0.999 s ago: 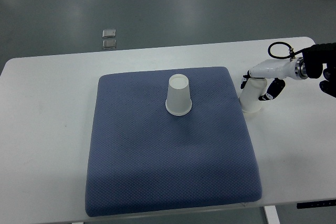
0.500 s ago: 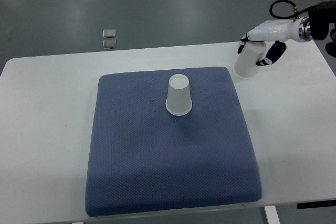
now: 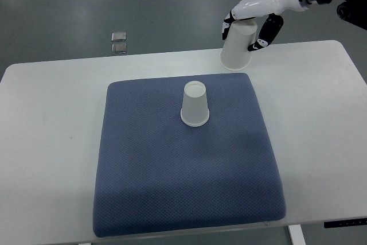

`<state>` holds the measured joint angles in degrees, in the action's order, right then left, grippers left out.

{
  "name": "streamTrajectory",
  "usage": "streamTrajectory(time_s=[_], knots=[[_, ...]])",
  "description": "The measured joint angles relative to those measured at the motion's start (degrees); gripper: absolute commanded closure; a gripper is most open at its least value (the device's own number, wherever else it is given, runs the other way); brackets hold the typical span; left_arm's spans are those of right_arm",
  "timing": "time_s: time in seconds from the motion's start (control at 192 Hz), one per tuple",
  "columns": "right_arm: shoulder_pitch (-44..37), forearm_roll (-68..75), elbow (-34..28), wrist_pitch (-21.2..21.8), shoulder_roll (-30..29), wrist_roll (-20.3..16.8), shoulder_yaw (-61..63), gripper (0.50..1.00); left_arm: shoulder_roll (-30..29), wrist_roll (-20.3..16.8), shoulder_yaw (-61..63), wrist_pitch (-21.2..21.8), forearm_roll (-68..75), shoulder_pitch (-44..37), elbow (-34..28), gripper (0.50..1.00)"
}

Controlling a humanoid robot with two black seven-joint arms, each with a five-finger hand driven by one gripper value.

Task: Stack paper cups
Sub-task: 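Lift the cup with the right hand and carry it over the pad cup, then lower the held cup onto the upside-down cup on the pad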

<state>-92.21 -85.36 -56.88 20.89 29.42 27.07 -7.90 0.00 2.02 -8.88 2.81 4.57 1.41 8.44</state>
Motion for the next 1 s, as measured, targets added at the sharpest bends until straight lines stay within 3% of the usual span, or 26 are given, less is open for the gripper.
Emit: streamTrajectory(time_s=[0.39,0.999], knots=[[0.0,0.1,0.0,3.2,-6.2,0.1,0.1,0.812,0.0,0.0,0.0,0.0,0.0,0.0,0.0,0.5],[2.5,0.2,3.2,3.0,-10.5,-0.1,0.4,0.807,0.0,0.0,0.0,0.0,0.0,0.0,0.0,0.5]])
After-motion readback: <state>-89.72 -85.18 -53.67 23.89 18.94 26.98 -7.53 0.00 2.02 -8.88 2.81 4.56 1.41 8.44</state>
